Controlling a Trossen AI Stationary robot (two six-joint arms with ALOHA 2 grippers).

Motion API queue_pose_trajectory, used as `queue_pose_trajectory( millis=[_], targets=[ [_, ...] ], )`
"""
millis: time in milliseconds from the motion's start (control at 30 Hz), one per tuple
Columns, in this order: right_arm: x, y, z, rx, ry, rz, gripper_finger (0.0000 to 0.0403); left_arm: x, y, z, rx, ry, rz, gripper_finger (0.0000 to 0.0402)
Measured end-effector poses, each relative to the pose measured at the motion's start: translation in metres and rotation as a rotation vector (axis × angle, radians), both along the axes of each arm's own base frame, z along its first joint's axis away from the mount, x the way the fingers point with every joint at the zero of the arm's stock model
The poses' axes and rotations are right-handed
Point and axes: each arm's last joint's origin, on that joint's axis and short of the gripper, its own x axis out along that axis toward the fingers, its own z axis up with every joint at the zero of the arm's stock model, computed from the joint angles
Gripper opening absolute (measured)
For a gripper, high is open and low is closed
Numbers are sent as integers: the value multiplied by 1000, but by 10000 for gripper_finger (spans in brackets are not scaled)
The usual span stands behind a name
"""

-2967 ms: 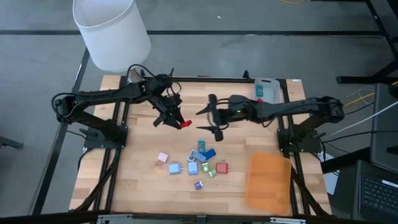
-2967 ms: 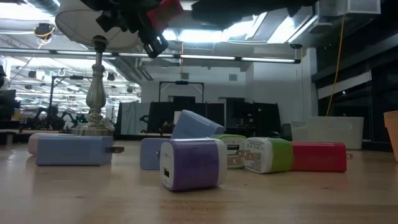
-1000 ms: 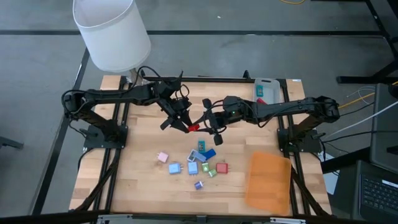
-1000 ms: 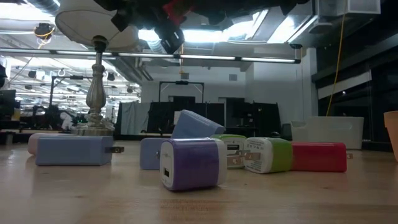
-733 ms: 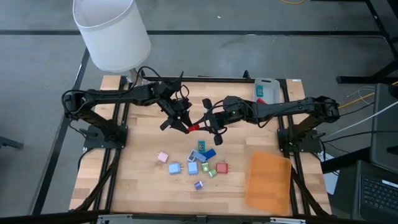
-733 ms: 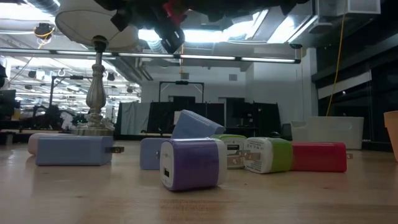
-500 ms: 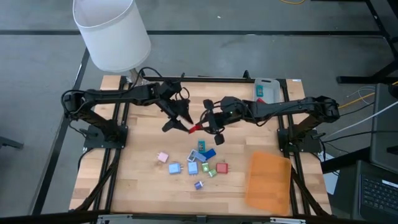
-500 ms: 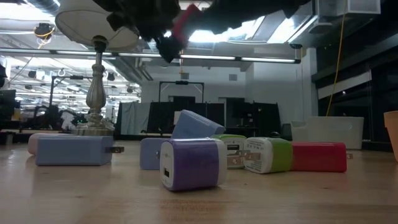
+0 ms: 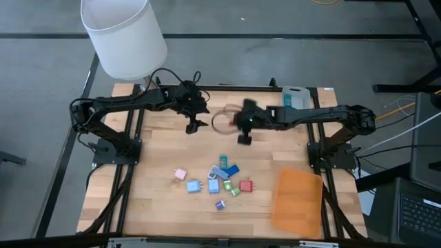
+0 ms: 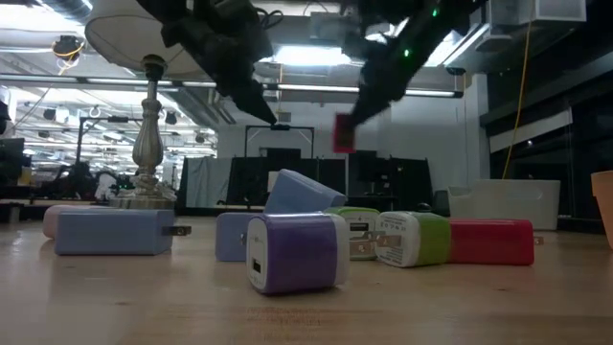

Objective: Pick & Place Office items
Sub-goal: Put the red digital clock into the gray bin

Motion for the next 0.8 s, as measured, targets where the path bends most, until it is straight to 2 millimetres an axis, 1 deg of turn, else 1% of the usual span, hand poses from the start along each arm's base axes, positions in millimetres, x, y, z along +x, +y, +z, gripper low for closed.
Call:
queue_pose_trajectory(
  millis=[67, 200, 267, 367, 467, 533, 667, 733, 800],
  targets=[
    [-8, -19, -2, -31, 23, -197, 58, 0, 0, 0, 1, -4, 3, 272],
    [-29, -50, -9, -116, 117, -481, 63, 2, -2, -1, 8, -13, 11, 269],
    [-39, -60, -12, -145, 122, -577, 65, 2, -4, -3, 3, -5, 7, 269],
    [-59, -71, -19, -131, 113, -678, 61, 3, -6, -3, 6, -5, 2, 269],
    [-85, -78, -26, -137, 104, -780, 58, 5, -8, -3, 13, -16, -4, 269],
    [-103, -79, -29, -136, 68, -851, 58, 6, -10, -2, 18, -27, -11, 269],
    [-143, -76, -40, -126, -38, -939, 58, 8, -12, -1, 19, -35, -22, 269],
    [-160, -74, -44, -112, -111, -965, 58, 8, -13, -1, 19, -35, -25, 269],
    [-176, -72, -47, -95, -147, -986, 58, 9, -14, -1, 20, -39, -28, 269]
  ],
)
